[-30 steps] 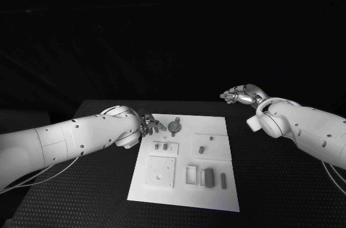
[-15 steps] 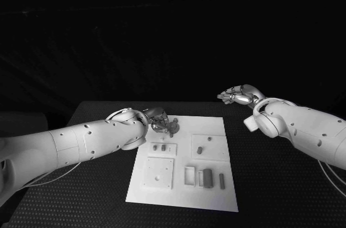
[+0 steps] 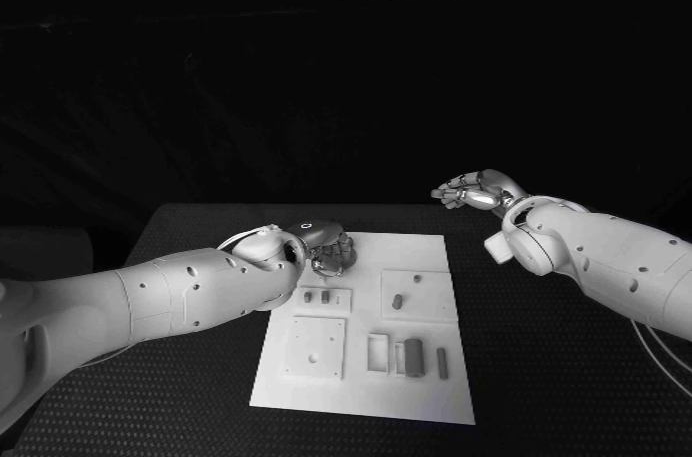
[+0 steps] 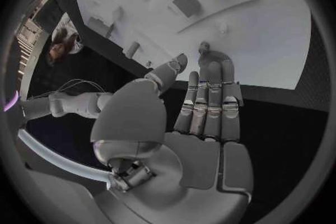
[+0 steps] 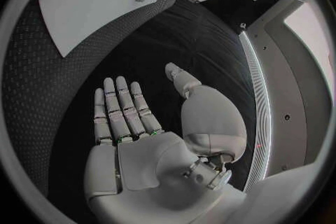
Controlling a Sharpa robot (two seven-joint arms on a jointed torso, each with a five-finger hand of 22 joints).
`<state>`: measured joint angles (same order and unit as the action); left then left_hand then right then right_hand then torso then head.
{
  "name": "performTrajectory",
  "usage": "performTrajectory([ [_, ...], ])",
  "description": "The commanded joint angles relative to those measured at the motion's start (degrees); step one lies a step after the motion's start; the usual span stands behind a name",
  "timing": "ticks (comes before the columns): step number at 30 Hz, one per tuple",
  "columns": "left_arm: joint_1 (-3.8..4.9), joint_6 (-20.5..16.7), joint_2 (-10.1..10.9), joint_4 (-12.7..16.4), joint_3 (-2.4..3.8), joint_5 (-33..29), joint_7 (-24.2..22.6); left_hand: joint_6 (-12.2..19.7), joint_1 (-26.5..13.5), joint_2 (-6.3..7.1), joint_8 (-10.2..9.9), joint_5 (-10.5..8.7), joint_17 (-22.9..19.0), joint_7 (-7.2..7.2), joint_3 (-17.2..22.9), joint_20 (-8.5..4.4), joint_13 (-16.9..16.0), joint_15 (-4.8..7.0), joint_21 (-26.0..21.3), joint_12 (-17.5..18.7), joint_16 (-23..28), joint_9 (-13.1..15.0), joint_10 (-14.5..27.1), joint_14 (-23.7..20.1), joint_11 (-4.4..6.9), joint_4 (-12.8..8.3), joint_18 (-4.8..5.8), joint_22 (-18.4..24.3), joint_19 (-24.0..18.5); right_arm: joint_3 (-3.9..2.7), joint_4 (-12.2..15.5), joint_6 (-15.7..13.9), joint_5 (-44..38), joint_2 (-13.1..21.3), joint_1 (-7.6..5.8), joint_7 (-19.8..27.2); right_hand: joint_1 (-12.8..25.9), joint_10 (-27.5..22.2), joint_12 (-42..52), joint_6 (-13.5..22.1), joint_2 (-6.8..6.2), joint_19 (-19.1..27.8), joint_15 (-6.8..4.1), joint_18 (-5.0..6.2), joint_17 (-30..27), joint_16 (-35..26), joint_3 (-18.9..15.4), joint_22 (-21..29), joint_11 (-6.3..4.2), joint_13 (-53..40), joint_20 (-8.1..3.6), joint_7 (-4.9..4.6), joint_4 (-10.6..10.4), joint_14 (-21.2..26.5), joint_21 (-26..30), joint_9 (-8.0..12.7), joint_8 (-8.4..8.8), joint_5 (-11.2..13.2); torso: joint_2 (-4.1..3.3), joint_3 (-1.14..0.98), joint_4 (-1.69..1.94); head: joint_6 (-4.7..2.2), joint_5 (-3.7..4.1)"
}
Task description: Assemble the parts on the task board
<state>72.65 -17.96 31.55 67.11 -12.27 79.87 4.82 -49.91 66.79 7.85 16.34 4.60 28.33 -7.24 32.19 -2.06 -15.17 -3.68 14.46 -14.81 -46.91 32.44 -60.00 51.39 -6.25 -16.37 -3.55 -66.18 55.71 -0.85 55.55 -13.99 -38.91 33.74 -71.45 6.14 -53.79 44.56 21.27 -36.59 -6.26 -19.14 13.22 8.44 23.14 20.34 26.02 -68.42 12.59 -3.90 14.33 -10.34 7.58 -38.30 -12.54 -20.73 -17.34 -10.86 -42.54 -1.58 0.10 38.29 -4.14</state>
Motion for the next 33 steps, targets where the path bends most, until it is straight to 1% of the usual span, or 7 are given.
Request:
performTrajectory([
  [1, -0.3, -1.67, -0.64, -0.91, -0.02, 2.82, -1.41, 0.18, 0.18, 0.24, -0.28, -0.31, 0.09, 0.1, -0.25, -0.05, 0.11, 0.11, -0.23, 0.5, 0.41, -0.12, 0.29, 0.44, -0.02, 0.04, -0.11, 0.02, 0.48, -0.01, 0.13, 0.79, -0.02, -0.1, 0.01, 0.69, -0.44, 0.32, -0.23, 0.42, -0.04, 0.01, 0.3, -0.47, -0.07, -0.37, -0.12, -0.09, 0.08, 0.05, -0.15, -4.12, -0.29, -0.04, 0.36, -0.02, -0.4, 0.0, 0.02, 0.02, 0.02, 0.0, 0.09],
  [6, -0.86, -1.09, -1.24, -2.05, 0.0, 2.82, -0.98, 1.88, -0.96, 0.11, -1.49, -0.49, 0.43, 0.5, -0.78, -0.17, 0.57, 0.23, -0.37, 1.64, 0.42, -1.09, 0.83, 0.79, -0.42, 0.51, -0.06, -0.15, 0.88, -0.01, 0.19, 0.74, -0.02, -0.11, 0.01, 0.68, -0.44, 0.34, -0.26, 0.42, -0.02, -0.01, 0.31, -0.47, -0.08, -0.38, -0.12, -0.12, 0.08, 0.05, -0.15, -4.12, -0.3, -0.05, 0.37, -0.02, -0.41, 0.0, 0.03, 0.0, -0.01, 0.05, 0.09],
  [12, -1.31, 0.11, -1.8, -3.19, -0.01, 3.31, -0.32, 0.9, -0.86, -0.02, -1.11, -0.44, 0.69, 0.02, -0.69, -0.23, 0.84, 0.27, -0.52, 2.34, 0.5, -1.32, 1.21, 0.76, -0.67, 0.45, -0.03, -0.35, 0.94, -0.01, 0.25, 0.77, -0.02, -0.06, 0.01, 0.67, -0.46, 0.36, -0.3, 0.43, -0.02, -0.03, 0.31, -0.47, -0.1, -0.39, -0.14, -0.15, 0.08, 0.05, -0.16, -4.13, -0.29, -0.06, 0.39, -0.02, -0.43, 0.0, 0.06, -0.02, 0.03, 0.24, 0.22],
  [14, -1.55, 0.07, -2.05, -3.69, -0.01, 3.4, -0.32, 0.16, -0.75, -0.17, -0.79, -0.44, 0.8, -0.26, -0.62, -0.23, 0.92, 0.26, -0.59, 2.58, 0.55, -1.35, 1.31, 0.71, -0.8, 0.4, 0.0, -0.46, 0.93, -0.01, 0.28, 0.76, -0.02, -0.05, 0.0, 0.68, -0.46, 0.37, -0.31, 0.43, -0.02, -0.03, 0.31, -0.47, -0.11, -0.4, -0.14, -0.16, 0.08, 0.05, -0.16, -4.13, -0.29, -0.06, 0.39, -0.02, -0.43, 0.0, 0.06, -0.02, 0.04, 0.27, 0.24],
  [19, -2.25, -0.02, -2.46, -4.43, -0.01, 3.45, -0.16, 0.12, -0.5, -0.24, -0.83, -0.31, 0.9, -0.27, -0.49, -0.25, 0.96, 0.28, -0.62, 2.7, 0.55, -1.5, 1.29, 0.72, -0.88, 0.29, -0.02, -0.55, 0.95, -0.01, 0.42, 0.77, -0.02, 0.01, 0.0, 0.66, -0.46, 0.39, -0.34, 0.44, -0.02, -0.05, 0.32, -0.48, -0.12, -0.41, -0.15, -0.19, 0.08, 0.05, -0.17, -4.13, -0.29, -0.06, 0.42, -0.02, -0.45, 0.0, 0.04, 0.01, 0.03, 0.27, 0.31],
  [26, -2.34, 0.24, -2.41, -4.41, 0.0, 3.47, -0.29, -0.19, -0.09, -0.61, -0.77, -0.09, 1.19, -0.61, -0.26, -0.34, 0.91, 0.39, -0.55, 2.69, 0.38, -1.72, 0.81, 0.98, -0.79, 0.24, -0.04, -0.81, 1.22, -0.01, 0.43, 0.76, -0.02, 0.06, 0.0, 0.67, -0.46, 0.42, -0.39, 0.44, -0.01, -0.07, 0.32, -0.48, -0.14, -0.42, -0.16, -0.23, 0.08, 0.05, -0.17, -4.13, -0.3, -0.07, 0.44, -0.02, -0.47, 0.0, 0.07, -0.03, 0.01, 0.42, 0.41],
  [33, -2.36, 0.92, -2.22, -4.15, 0.0, 3.47, -0.65, -1.81, 0.33, -1.18, -0.22, 0.05, 2.33, -0.86, -0.23, -0.8, 0.42, 0.96, -0.1, 2.16, -0.53, -2.12, -1.21, 1.88, -0.41, 0.13, -0.06, -1.75, 2.15, -0.01, 0.43, 0.79, -0.02, 0.09, 0.0, 0.68, -0.47, 0.44, -0.43, 0.44, 0.0, -0.08, 0.32, -0.49, -0.15, -0.43, -0.17, -0.26, 0.07, 0.05, -0.18, -4.13, -0.3, -0.09, 0.47, -0.02, -0.48, 0.0, 0.09, -0.02, 0.07, 0.58, 0.48],
])
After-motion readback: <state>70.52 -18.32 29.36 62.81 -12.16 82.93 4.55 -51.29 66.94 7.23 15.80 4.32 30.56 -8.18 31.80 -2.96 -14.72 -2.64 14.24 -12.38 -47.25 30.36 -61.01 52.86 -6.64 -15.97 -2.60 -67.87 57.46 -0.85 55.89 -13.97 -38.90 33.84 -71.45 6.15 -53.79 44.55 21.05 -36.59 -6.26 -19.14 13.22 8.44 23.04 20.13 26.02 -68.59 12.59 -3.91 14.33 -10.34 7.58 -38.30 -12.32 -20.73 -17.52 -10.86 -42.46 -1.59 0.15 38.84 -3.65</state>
